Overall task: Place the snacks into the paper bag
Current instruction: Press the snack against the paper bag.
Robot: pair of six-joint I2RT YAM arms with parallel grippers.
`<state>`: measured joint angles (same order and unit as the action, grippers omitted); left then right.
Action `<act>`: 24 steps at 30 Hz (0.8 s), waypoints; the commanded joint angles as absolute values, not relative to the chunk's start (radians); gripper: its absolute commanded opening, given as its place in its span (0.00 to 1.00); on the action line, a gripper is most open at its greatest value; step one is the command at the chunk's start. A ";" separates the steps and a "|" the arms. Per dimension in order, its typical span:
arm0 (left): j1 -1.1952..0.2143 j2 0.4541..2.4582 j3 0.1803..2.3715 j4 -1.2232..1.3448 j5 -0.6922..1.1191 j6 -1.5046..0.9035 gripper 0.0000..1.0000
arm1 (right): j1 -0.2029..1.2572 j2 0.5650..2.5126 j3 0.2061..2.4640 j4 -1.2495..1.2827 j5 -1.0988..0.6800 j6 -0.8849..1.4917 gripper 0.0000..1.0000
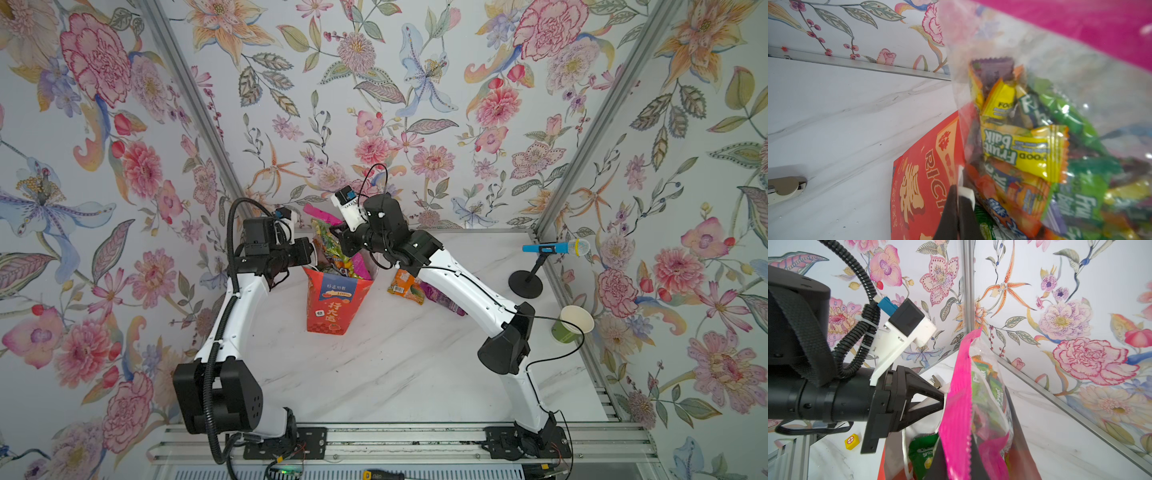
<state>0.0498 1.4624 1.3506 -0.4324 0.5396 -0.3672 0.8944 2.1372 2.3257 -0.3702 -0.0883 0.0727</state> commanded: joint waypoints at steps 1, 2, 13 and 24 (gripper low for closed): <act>0.064 1.439 1.353 -0.378 0.557 -0.363 0.00 | 0.911 1.982 2.190 -0.042 -0.029 0.089 0.00; 0.065 1.439 1.352 -0.378 0.557 -0.364 0.00 | 0.915 1.959 2.139 0.003 -0.018 0.085 0.00; 0.069 1.444 1.347 -0.369 0.569 -0.369 0.00 | 0.921 1.909 2.019 0.184 -0.014 0.082 0.00; 0.077 1.442 1.342 -0.369 0.570 -0.367 0.00 | 0.959 1.898 1.918 0.239 -0.035 0.104 0.00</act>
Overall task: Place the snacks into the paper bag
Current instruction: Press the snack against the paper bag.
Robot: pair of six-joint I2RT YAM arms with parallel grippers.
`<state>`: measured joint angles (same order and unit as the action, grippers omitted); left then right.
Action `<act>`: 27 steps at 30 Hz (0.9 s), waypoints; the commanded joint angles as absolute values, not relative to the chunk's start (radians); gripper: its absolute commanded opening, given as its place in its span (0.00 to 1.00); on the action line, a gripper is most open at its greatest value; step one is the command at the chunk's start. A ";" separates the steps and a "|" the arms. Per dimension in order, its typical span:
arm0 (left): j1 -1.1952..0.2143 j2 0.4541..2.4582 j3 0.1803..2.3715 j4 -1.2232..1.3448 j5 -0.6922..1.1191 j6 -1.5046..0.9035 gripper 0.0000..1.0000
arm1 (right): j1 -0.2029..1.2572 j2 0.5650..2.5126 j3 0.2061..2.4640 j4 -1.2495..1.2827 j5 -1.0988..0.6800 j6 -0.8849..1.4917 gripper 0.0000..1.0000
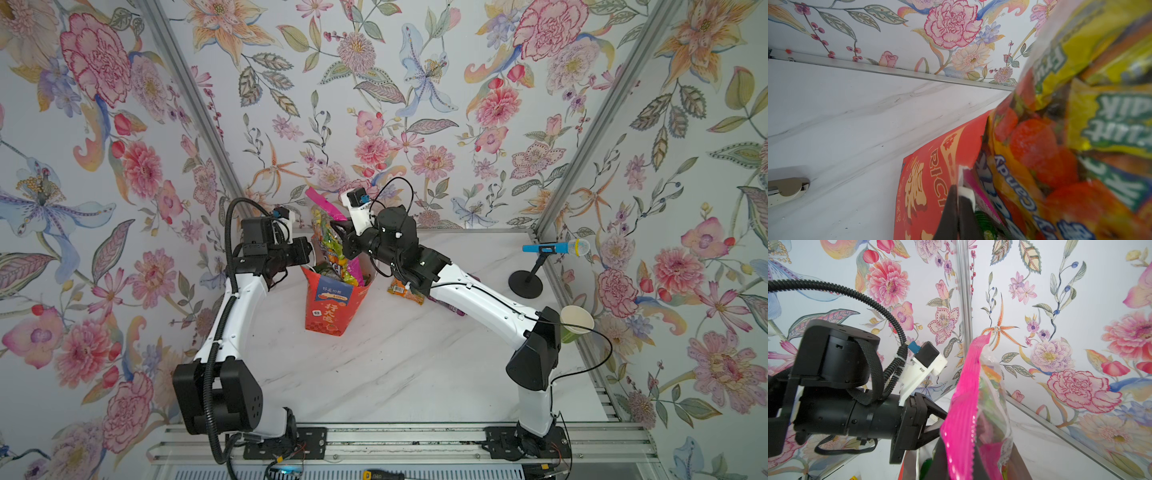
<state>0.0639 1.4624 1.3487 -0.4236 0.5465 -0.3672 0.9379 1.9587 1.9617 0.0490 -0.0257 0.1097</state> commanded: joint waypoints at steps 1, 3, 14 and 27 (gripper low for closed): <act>0.078 1.442 1.343 -0.368 0.571 -0.368 0.00 | 0.960 1.887 1.873 0.261 -0.028 0.104 0.00; 0.078 1.442 1.343 -0.368 0.574 -0.368 0.00 | 0.960 1.862 1.762 0.332 0.000 0.100 0.00; 0.080 1.445 1.343 -0.364 0.575 -0.373 0.00 | 0.940 1.922 1.821 0.098 -0.067 0.095 0.49; 0.083 1.443 1.341 -0.360 0.581 -0.376 0.00 | 0.907 1.957 2.113 -0.192 -0.042 0.034 0.52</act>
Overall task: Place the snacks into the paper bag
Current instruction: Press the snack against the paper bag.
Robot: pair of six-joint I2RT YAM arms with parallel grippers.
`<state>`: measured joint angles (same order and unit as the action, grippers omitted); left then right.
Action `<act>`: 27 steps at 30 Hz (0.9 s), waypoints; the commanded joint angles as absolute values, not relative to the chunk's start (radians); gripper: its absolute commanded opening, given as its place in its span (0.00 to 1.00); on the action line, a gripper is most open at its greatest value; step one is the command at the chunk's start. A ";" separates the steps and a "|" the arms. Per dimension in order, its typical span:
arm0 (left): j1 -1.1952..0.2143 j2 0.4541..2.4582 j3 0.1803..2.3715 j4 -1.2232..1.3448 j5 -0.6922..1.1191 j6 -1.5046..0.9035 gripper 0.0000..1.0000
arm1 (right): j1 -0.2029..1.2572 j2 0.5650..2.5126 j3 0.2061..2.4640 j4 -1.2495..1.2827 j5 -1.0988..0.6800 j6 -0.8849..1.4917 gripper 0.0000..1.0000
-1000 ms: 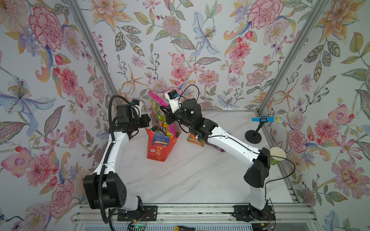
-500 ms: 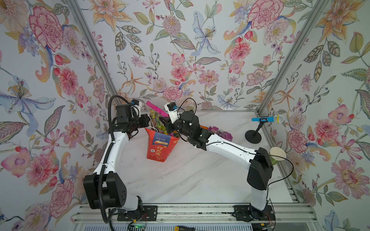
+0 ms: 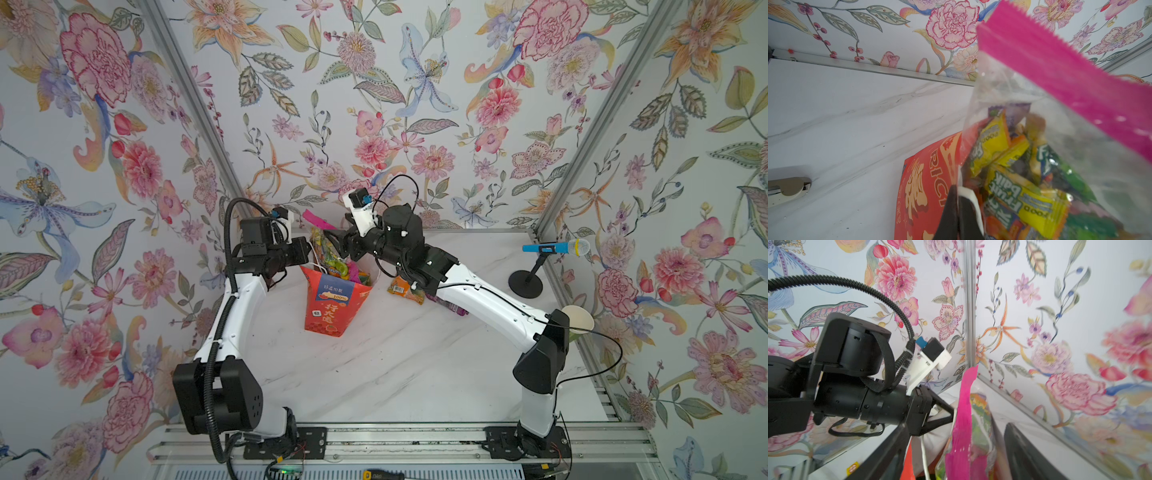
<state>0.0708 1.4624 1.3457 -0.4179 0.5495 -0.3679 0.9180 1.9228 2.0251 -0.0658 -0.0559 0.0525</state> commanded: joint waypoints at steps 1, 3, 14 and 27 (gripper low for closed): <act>0.083 1.443 1.341 -0.360 0.581 -0.376 0.00 | 0.903 1.975 2.141 -0.219 -0.038 0.039 0.43; 0.083 1.441 1.342 -0.362 0.581 -0.375 0.00 | 0.893 2.018 2.195 -0.269 -0.054 0.055 0.34; 0.084 1.445 1.348 -0.359 0.582 -0.377 0.00 | 0.915 2.158 2.307 -0.452 -0.139 0.064 0.29; 0.084 1.436 1.350 -0.356 0.583 -0.381 0.00 | 0.909 2.245 2.263 -0.503 -0.147 0.146 0.13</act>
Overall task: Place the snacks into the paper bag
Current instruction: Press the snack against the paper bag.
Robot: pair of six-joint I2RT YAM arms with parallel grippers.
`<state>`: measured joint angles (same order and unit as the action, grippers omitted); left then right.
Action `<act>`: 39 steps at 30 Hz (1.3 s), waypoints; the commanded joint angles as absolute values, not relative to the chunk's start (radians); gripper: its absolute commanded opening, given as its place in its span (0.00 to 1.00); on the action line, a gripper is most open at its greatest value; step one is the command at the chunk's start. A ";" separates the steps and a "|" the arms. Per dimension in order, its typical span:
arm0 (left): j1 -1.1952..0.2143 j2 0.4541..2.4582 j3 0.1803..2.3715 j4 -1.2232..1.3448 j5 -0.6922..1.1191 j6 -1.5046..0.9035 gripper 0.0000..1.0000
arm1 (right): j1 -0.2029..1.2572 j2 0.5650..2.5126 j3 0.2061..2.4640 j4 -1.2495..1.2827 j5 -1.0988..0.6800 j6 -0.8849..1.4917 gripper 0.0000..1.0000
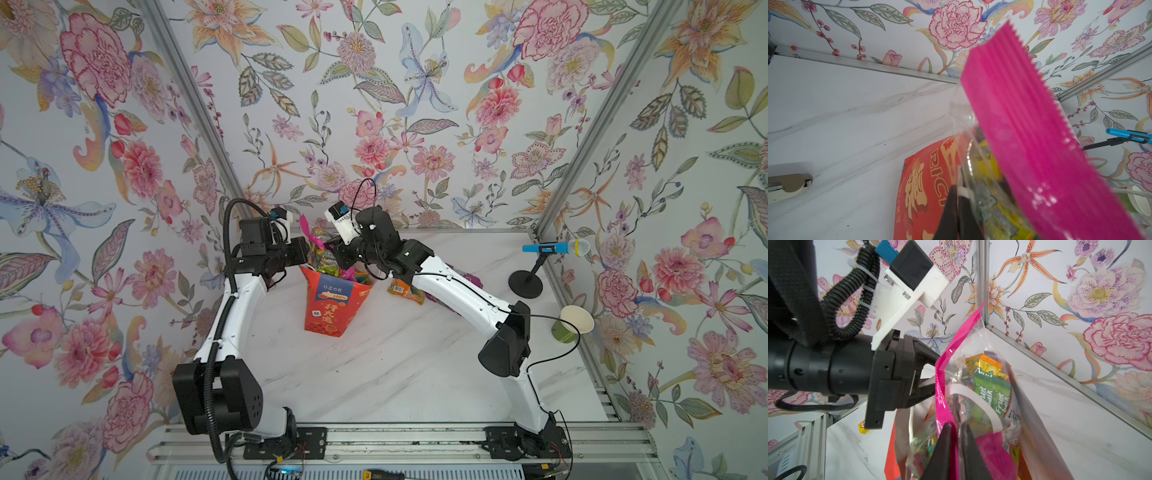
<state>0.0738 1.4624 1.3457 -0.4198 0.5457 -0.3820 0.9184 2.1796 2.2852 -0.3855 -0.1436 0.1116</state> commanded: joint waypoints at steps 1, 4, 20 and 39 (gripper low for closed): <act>0.084 1.436 1.351 -0.355 0.583 -0.381 0.00 | 0.906 2.248 2.250 -0.503 -0.148 0.152 0.13; 0.084 1.433 1.352 -0.356 0.583 -0.381 0.00 | 0.905 2.252 2.221 -0.505 -0.129 0.155 0.13; 0.087 1.427 1.348 -0.345 0.580 -0.391 0.00 | 0.872 2.357 2.211 -0.590 -0.090 0.182 0.18; 0.091 1.426 1.333 -0.327 0.592 -0.399 0.00 | 0.827 2.154 2.487 -0.651 -0.029 0.077 0.68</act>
<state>0.0853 1.4620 1.3354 -0.4126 0.5472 -0.3939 0.8345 2.2696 2.4355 -0.6189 -0.0837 0.1207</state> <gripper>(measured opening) 0.048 0.670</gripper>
